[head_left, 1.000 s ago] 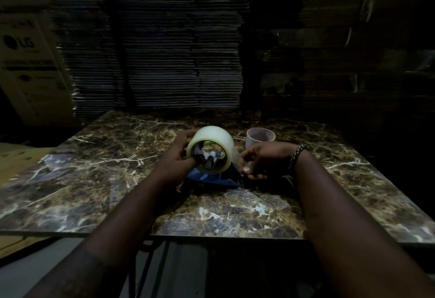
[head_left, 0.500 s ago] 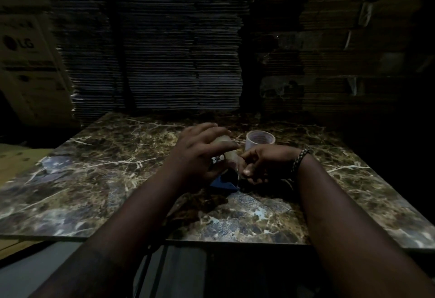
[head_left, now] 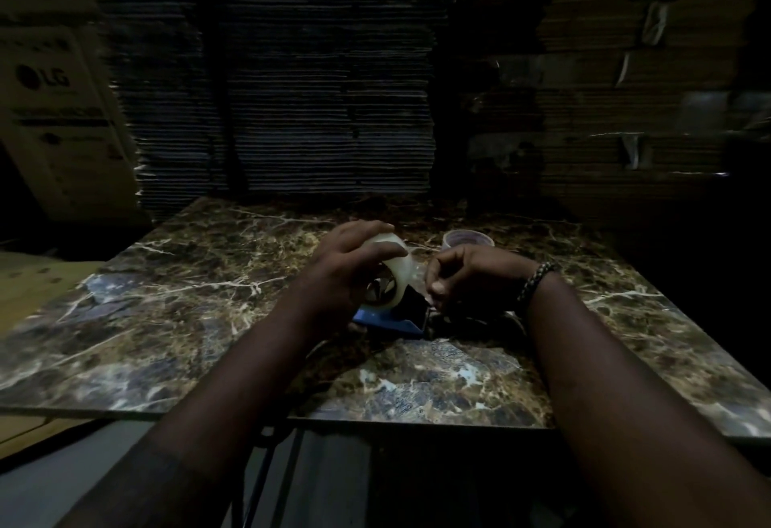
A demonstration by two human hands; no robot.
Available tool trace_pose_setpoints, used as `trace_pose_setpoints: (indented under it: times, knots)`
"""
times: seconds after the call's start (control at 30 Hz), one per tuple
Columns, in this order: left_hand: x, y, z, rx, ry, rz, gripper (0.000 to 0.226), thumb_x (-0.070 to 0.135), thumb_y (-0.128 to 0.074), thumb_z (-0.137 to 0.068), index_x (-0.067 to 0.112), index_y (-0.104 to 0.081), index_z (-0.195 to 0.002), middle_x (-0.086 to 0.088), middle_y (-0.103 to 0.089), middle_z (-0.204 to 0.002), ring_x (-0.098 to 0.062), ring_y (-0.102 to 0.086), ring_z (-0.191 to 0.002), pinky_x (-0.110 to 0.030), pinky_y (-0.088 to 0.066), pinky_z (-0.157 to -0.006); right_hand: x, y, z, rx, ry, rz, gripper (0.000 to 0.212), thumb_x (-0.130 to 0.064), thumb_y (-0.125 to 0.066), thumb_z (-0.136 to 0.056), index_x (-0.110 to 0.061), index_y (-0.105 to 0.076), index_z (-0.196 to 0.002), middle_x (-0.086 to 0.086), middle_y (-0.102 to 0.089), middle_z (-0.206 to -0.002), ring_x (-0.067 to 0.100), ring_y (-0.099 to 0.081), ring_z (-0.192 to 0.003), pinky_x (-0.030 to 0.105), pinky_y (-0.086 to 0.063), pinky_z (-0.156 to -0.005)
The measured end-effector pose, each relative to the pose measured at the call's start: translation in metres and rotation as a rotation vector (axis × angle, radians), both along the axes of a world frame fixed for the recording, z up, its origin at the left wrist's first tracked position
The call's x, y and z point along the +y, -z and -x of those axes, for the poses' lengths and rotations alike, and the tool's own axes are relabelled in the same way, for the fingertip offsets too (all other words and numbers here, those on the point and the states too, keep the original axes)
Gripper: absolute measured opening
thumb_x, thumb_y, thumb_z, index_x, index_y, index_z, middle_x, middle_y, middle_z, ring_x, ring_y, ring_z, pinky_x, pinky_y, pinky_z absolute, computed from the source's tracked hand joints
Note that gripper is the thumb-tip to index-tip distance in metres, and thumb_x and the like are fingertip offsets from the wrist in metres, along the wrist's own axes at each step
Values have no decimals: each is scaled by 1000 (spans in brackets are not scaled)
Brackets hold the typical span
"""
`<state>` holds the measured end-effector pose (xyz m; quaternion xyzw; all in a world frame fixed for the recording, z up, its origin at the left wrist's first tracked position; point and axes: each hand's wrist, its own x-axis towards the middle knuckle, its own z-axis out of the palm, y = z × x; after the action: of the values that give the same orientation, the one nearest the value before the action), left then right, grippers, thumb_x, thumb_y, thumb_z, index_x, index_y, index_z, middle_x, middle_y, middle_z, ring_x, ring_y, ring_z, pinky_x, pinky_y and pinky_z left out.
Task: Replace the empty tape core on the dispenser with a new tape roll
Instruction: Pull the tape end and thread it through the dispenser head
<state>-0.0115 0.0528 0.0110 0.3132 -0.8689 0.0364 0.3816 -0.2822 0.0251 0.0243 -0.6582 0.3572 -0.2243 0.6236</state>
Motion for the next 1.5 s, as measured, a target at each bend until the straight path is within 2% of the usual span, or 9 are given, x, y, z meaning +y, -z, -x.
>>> trace_pose_setpoints:
  times: [0.3, 0.47, 0.6, 0.83, 1.1, 1.23, 1.3, 1.4, 1.5]
  knots:
    - [-3, 6, -10, 119, -28, -104, 42, 10, -67, -94, 15, -70, -136, -13, -57, -153, -26, -50, -142, -39, -45, -112, -5, 2, -12, -127, 46, -145, 10, 7, -60, -89, -1, -65, -91, 17, -64, -86, 25, -65, -74, 32, -57, -65]
    - [-2, 10, -20, 208, -70, -134, 40, 16, -69, -95, 18, -70, -136, -9, -61, -150, -17, -55, -139, -11, -41, -110, -5, -1, -28, -140, 131, -196, 18, 12, -55, -92, -4, -63, -95, 11, -66, -78, 15, -63, -61, 23, -52, -49]
    - [0, 10, -23, 255, -84, -138, 36, 16, -69, -94, 13, -70, -130, -9, -64, -141, -12, -57, -130, -9, -40, -107, -4, -7, -38, -131, 178, -213, 21, 9, -57, -92, -9, -68, -92, 11, -69, -85, 9, -61, -59, 16, -47, -46]
    - [5, 13, -23, 350, -151, -224, 36, 5, -69, -90, 16, -69, -124, -3, -65, -129, -5, -57, -116, -1, -38, -96, 2, -15, -48, -138, 243, -216, 20, 6, -57, -93, -11, -67, -91, 2, -69, -73, 4, -58, -52, 11, -39, -40]
    - [1, 16, -26, 399, -186, -382, 38, 23, -64, -88, 33, -61, -124, 1, -61, -128, -26, -67, -109, -40, -57, -90, 5, -17, -47, -89, 314, -115, 14, 1, -63, -90, -12, -62, -85, 1, -62, -67, 8, -56, -50, 16, -38, -38]
    - [-2, 19, -28, 498, -139, -559, 48, 29, -71, -90, 42, -52, -132, 4, -58, -132, -24, -67, -118, -35, -60, -90, 4, -14, -44, -68, 321, -101, 15, 1, -65, -88, -12, -61, -82, 3, -61, -65, 11, -57, -52, 19, -43, -41]
    - [-3, 23, -30, 534, -85, -711, 63, 14, -79, -92, 49, -50, -136, 7, -61, -131, -26, -68, -120, -27, -62, -81, 3, -14, -43, -15, 317, -122, 19, 4, -64, -89, -13, -60, -80, 4, -61, -64, 12, -57, -53, 21, -46, -43]
    - [0, 25, -27, 655, 13, -977, 84, -8, -80, -87, 56, -53, -135, -3, -62, -135, -38, -71, -116, -50, -67, -73, 2, -13, -39, 75, 310, -128, 20, 5, -63, -90, -11, -59, -79, 6, -60, -62, 14, -59, -52, 22, -49, -45]
    - [-3, 27, -26, 625, -21, -963, 91, -9, -81, -85, 55, -48, -141, -11, -62, -137, -40, -72, -115, -60, -67, -73, 1, -10, -31, 197, 300, -91, 17, 4, -68, -87, -10, -64, -77, 11, -60, -69, 17, -61, -57, 27, -49, -54]
